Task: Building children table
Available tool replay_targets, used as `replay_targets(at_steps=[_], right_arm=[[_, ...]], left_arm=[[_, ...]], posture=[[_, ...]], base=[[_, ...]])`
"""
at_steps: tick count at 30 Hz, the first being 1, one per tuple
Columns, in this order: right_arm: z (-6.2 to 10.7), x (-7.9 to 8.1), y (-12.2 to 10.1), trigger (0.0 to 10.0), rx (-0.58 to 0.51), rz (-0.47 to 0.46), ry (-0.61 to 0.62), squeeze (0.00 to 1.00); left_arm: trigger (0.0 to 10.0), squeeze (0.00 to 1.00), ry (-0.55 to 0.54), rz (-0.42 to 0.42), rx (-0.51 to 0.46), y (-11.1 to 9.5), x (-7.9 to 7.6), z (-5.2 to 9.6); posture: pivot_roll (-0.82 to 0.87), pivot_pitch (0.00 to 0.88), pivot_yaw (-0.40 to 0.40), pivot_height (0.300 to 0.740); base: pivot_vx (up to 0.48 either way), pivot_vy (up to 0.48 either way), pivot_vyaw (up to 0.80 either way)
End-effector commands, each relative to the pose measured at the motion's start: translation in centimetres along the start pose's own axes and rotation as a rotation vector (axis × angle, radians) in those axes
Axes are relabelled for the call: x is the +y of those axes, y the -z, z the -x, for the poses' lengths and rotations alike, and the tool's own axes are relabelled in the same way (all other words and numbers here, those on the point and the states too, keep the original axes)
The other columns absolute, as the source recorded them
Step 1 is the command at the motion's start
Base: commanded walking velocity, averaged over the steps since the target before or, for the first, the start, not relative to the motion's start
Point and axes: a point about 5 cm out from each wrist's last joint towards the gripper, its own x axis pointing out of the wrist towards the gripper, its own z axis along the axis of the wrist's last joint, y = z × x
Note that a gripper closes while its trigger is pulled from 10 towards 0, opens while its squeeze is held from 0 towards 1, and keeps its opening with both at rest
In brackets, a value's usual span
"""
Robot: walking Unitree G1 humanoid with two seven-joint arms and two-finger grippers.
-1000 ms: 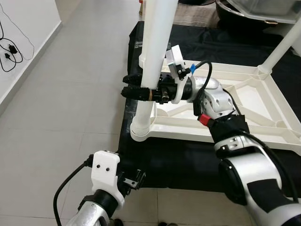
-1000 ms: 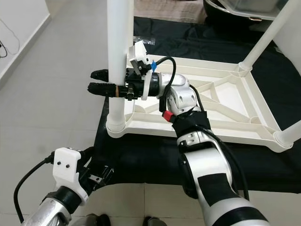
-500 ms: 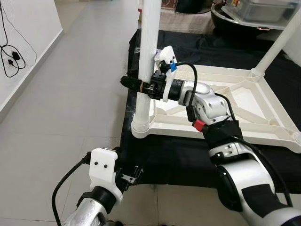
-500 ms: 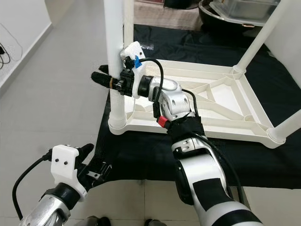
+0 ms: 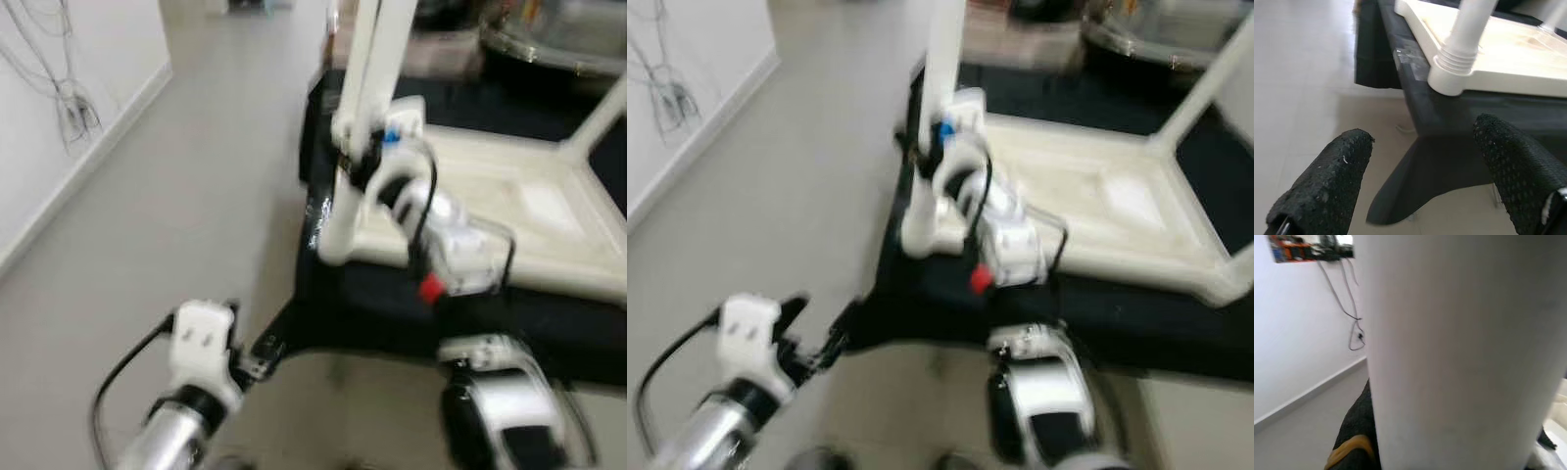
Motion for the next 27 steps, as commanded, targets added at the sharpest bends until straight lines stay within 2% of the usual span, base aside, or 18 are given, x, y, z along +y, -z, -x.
replay_targets(at_steps=[1,2,3,5,7,11,15,16,18,19,20,21,23,24,26,27], right_arm=[[0.4,-0.2,2.8,10.0,0.126,-0.004,0.138,0.0],[0.5,-0.2,3.0,10.0,0.136,-0.006,0.208,0.0],[0.5,-0.2,3.0,10.0,0.136,-0.006,0.208,0.0],[0.8,-0.6,3.3,10.0,0.155,-0.034,0.346,0.0],[0.7,-0.9,3.0,10.0,0.147,-0.019,0.444,0.0],[0.4,-1.1,2.9,10.0,0.151,0.01,0.54,0.0],[0.5,-1.5,3.5,10.0,0.161,-0.043,0.739,0.0],[0.5,-1.5,3.5,10.0,0.161,-0.043,0.739,0.0],[0.7,-1.7,3.6,10.0,0.164,-0.028,0.861,0.0],[0.7,-1.7,3.6,10.0,0.164,-0.028,0.861,0.0],[0.9,-1.9,3.5,10.0,0.152,-0.023,0.942,0.0],[0.9,-1.9,3.5,10.0,0.152,-0.023,0.942,0.0],[1.2,-2.2,3.1,10.0,0.121,0.017,1.066,0.0],[1.2,-2.2,3.1,10.0,0.121,0.017,1.066,0.0],[1.7,-2.6,3.3,10.0,0.148,0.037,1.199,0.0],[1.7,-2.6,3.3,10.0,0.148,0.037,1.199,0.0]], left_arm=[[10.0,0.0,0.004,0.01,0.018,0.3,-0.2,0.3],[10.0,0.0,0.004,0.01,0.019,0.3,-0.2,0.2],[10.0,0.0,0.004,0.01,0.019,0.3,-0.2,0.2],[10.0,0.0,0.004,0.009,0.019,0.3,-0.2,0.3],[10.0,0.0,0.005,0.008,0.018,0.3,-0.2,0.3],[10.0,0.0,0.005,0.007,0.017,0.2,-0.1,0.2],[10.0,0.0,0.007,0.006,0.01,0.2,-0.1,0.0],[10.0,0.0,0.007,0.006,0.01,0.2,-0.1,0.0],[10.0,0.0,0.008,0.005,0.005,0.1,-0.2,-0.1],[10.0,0.0,0.008,0.005,0.005,0.1,-0.2,-0.1],[10.0,0.0,0.011,0.006,0.002,0.0,-0.3,-0.2],[10.0,0.0,0.011,0.006,0.002,0.0,-0.3,-0.2],[10.0,0.0,0.022,0.01,-0.003,-0.1,-0.6,-0.3],[10.0,0.0,0.022,0.01,-0.003,-0.1,-0.6,-0.3],[10.0,0.0,0.037,0.015,-0.002,0.0,-0.9,-0.4],[10.0,0.0,0.037,0.015,-0.002,0.0,-0.9,-0.4]], posture=[[0.07,0.208,-0.081,0.74],[0.07,0.208,-0.081,0.74],[0.07,0.208,-0.081,0.74],[0.07,0.21,-0.08,0.74],[0.07,0.209,-0.079,0.74],[0.06,0.211,-0.082,0.74],[0.07,0.207,-0.083,0.74],[0.07,0.207,-0.083,0.74],[0.07,0.207,-0.083,0.74],[0.07,0.207,-0.083,0.74],[0.07,0.207,-0.083,0.74],[0.07,0.207,-0.083,0.74],[0.08,0.203,-0.086,0.74],[0.08,0.203,-0.086,0.74],[0.08,0.202,-0.087,0.74],[0.08,0.202,-0.087,0.74]], base=[[0.0,0.0,0.0],[0.0,0.0,0.0],[0.0,0.0,0.0],[0.0,0.0,0.0],[0.0,0.0,0.0],[0.0,0.0,0.0],[0.0,0.0,0.0],[0.0,0.0,0.0],[0.0,0.0,0.0],[0.0,0.0,0.0],[0.0,0.0,0.0],[0.0,0.0,0.0],[0.0,0.0,0.0],[0.0,0.0,0.0],[0.0,0.0,0.0],[0.0,0.0,0.0]])
